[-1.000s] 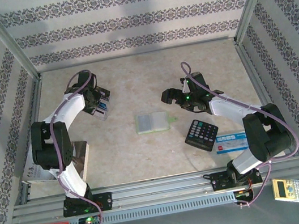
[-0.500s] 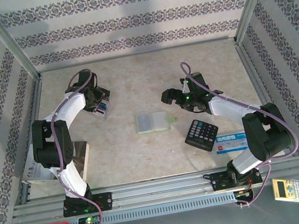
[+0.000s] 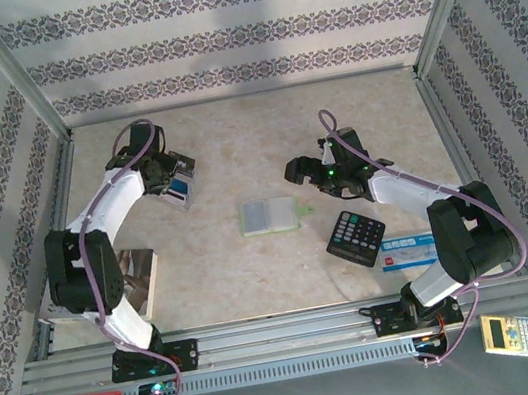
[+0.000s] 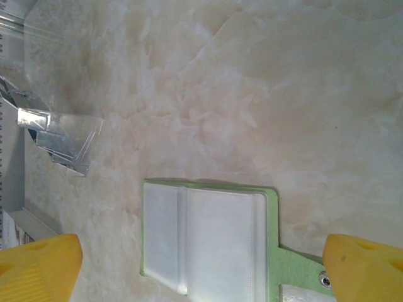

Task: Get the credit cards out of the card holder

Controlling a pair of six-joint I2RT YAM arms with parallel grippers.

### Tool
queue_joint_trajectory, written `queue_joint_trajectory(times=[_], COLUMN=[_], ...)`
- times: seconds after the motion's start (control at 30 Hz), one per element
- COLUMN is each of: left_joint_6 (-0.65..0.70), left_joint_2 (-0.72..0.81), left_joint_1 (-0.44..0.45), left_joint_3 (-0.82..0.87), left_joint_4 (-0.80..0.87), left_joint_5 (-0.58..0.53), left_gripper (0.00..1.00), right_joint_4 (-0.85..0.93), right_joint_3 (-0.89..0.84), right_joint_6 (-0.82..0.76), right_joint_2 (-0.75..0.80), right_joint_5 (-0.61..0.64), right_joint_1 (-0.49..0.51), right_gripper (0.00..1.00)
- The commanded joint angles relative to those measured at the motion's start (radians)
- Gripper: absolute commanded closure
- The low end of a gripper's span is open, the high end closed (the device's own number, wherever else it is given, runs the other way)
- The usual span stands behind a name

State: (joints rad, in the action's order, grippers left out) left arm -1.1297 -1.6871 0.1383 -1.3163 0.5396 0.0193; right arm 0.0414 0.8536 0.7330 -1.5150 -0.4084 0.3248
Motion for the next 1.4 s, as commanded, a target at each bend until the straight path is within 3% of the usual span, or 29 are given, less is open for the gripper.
queue_joint_trajectory(times=[0.0,0.1,0.3,0.5,0.73,0.93,1.2,1.37], left_joint_6=[0.002,0.017,0.122,0.213,0.324,0.399,0.468,0.507], left_joint_2=[0.061,0.103,0.223,0.344,0.444,0.479,0.473,0.473], left_joint_1=[0.010,0.010,0.007,-0.018,-0.040,-0.061,-0.068,-0.068], left_joint_3=[0.037,0.065,0.151,0.321,0.463,0.507,0.537,0.535], left_joint_4=[0.038,0.043,0.025,-0.078,-0.186,-0.220,-0.303,-0.289], left_joint_5=[-0.036,-0.035,-0.056,-0.034,0.041,0.122,0.269,0.275], left_gripper=[0.74,0.70,0.52,0.26,0.01,0.00,0.00,0.00], right_joint_4=[0.010,0.026,0.117,0.233,0.397,0.491,0.529,0.552], right_joint_3=[0.018,0.025,0.068,0.175,0.335,0.450,0.534,0.566], right_joint_6=[-0.004,-0.016,-0.071,-0.108,-0.137,-0.155,-0.132,-0.137], right_joint_2=[-0.006,-0.008,-0.028,-0.124,-0.263,-0.366,-0.464,-0.521], right_joint_5=[-0.006,0.008,0.112,0.229,0.423,0.515,0.498,0.468], right_joint_1=[0.015,0.030,0.115,0.247,0.377,0.443,0.464,0.464], right_gripper=[0.02,0.02,0.07,0.17,0.22,0.22,0.22,0.21])
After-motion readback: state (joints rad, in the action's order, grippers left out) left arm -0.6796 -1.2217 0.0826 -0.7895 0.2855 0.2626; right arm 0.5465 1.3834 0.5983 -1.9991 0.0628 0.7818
